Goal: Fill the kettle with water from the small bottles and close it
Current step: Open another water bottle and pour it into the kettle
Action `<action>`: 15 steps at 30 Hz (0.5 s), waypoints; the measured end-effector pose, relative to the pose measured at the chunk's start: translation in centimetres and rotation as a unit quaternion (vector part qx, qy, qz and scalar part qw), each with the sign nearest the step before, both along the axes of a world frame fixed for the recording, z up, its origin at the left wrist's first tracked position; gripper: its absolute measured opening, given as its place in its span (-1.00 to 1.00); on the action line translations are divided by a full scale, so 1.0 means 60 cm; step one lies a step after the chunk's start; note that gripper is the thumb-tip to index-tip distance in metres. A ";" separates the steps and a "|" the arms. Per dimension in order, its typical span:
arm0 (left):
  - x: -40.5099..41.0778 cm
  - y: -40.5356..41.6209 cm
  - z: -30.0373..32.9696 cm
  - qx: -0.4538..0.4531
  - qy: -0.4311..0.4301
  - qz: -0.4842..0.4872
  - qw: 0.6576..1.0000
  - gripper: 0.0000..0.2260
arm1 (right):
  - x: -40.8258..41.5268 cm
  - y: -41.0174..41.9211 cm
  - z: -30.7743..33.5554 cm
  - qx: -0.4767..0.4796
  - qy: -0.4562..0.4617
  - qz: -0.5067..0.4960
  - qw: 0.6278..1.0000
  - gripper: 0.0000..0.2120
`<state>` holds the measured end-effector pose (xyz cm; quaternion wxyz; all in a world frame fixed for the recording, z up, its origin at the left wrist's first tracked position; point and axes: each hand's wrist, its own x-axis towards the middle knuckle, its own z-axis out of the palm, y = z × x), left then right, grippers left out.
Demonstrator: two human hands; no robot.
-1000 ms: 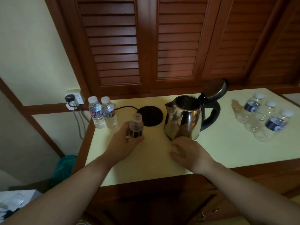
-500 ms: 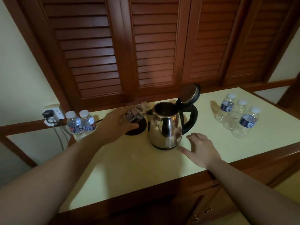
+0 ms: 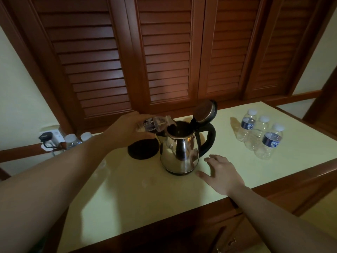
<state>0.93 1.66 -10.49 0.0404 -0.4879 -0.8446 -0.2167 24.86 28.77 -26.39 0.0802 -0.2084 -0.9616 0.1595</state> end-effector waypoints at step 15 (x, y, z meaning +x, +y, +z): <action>-0.025 0.024 0.026 -0.043 0.042 -0.016 0.998 -0.34 | -0.004 0.004 -0.007 0.002 -0.015 -0.012 1.000 -0.11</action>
